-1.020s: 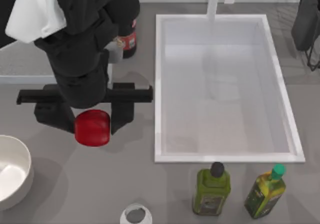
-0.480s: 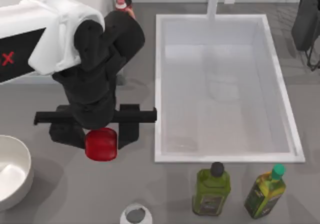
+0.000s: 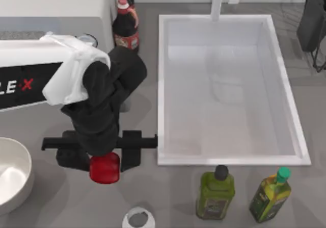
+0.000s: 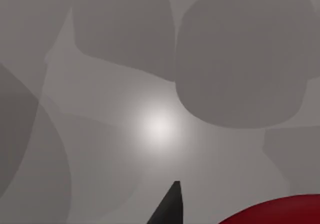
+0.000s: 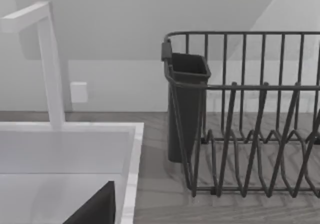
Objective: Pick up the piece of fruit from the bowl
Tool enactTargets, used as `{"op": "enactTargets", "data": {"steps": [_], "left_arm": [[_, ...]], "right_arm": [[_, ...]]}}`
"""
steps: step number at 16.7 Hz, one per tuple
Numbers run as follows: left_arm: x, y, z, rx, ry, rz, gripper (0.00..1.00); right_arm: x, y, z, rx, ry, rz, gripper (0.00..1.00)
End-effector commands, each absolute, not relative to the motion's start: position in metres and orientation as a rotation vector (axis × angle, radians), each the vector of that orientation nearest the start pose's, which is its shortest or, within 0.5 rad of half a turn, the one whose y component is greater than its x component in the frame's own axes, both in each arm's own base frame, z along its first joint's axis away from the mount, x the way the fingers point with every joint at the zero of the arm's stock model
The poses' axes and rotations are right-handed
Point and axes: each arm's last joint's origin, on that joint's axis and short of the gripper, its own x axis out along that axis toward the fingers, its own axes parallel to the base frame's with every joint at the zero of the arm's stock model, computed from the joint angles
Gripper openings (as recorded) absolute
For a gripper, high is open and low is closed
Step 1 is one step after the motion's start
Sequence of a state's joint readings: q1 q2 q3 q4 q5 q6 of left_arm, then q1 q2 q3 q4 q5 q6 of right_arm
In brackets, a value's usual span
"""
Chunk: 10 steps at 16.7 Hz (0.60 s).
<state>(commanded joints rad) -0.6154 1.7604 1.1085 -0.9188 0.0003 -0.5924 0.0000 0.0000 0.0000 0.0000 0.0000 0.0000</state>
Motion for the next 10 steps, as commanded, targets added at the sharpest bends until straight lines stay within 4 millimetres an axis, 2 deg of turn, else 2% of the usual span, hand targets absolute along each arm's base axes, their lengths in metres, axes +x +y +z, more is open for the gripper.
{"op": "enactTargets", "data": {"steps": [1,10], "left_arm": [[0.2515,-0.1755,0.1590,0.016,1.571,-0.016,0.00],[0.2515,-0.1755,0.1590,0.016,1.571,-0.016,0.68]], "right_arm": [[0.1057,-0.0012,0.1600,0.000,0.000,0.000,1.00],[0.1057,-0.0012,0.1600,0.000,0.000,0.000,1.00]]}}
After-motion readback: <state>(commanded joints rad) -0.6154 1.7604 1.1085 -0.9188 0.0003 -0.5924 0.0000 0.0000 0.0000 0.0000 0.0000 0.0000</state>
